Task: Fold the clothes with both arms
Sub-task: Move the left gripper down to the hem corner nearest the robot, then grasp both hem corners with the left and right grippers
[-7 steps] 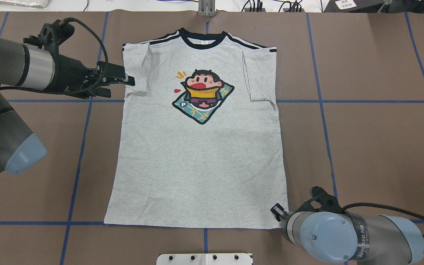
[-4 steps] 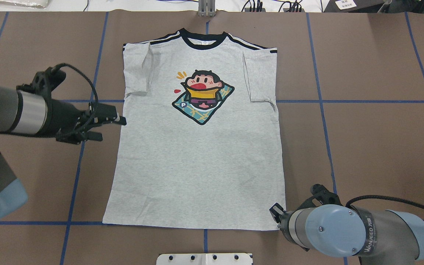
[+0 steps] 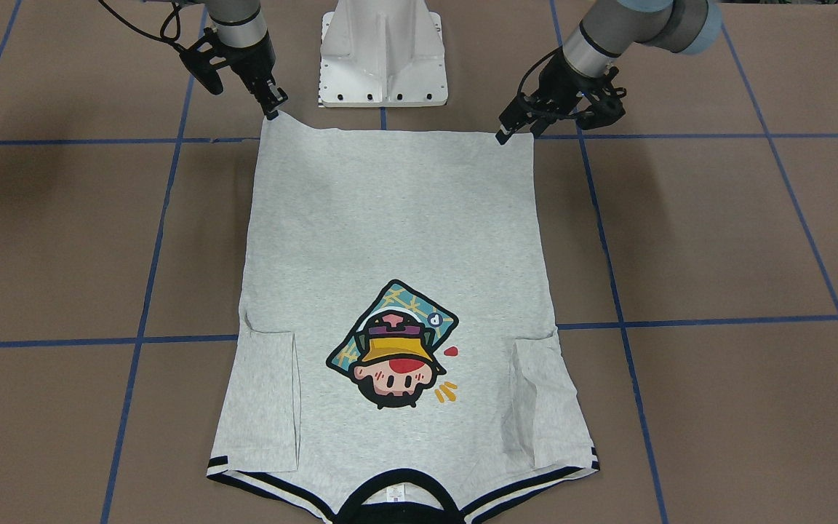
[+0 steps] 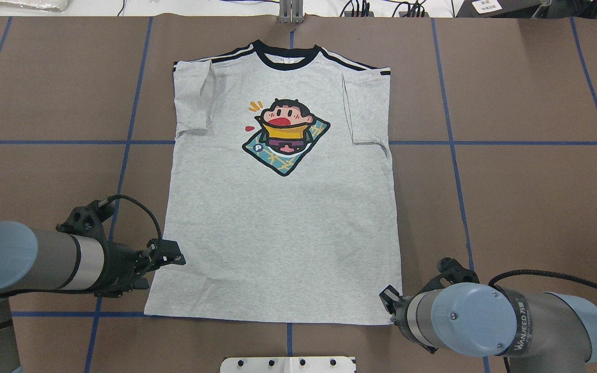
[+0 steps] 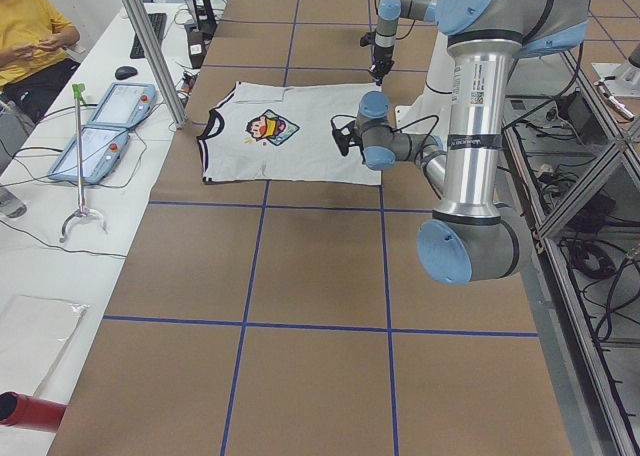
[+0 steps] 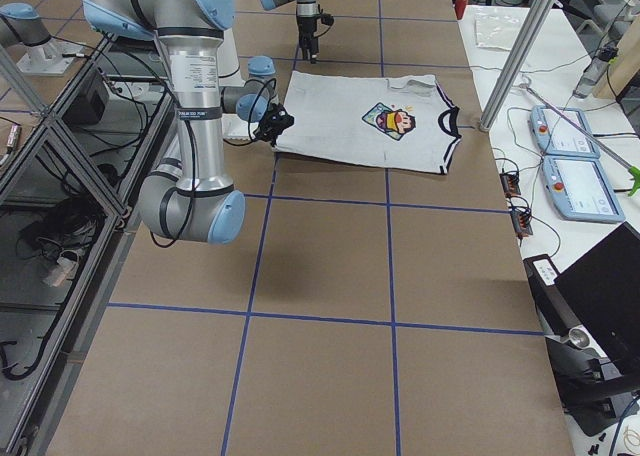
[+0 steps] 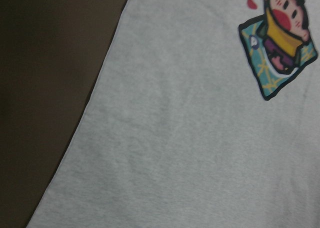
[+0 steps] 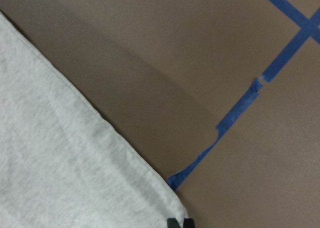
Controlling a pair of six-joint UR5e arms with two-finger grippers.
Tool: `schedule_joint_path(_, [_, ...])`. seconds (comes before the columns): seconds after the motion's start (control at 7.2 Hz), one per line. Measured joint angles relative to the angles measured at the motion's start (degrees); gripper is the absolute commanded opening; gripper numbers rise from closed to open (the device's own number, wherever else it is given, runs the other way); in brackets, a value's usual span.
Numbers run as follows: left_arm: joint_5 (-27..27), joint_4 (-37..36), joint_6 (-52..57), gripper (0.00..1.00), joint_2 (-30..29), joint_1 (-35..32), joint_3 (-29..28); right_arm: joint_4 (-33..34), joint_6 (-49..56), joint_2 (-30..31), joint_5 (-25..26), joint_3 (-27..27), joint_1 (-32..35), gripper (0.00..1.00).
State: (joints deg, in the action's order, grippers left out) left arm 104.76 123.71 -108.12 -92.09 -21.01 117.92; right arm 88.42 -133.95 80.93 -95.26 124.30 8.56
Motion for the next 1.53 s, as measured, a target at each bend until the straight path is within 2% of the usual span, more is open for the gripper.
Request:
schedule_joint_path(0.42, [-3.7,-7.9,-1.1,0.86,-0.6,4.6,-0.2,0.0,0.1,0.1,0.1,-0.2,0.0,0.00])
schedule_joint_path(1.53, [-5.8,-10.3,-1.2,0.69,-0.1,6.7,-1.9,0.0,0.1,-0.2,0.1,-0.1,0.0,0.00])
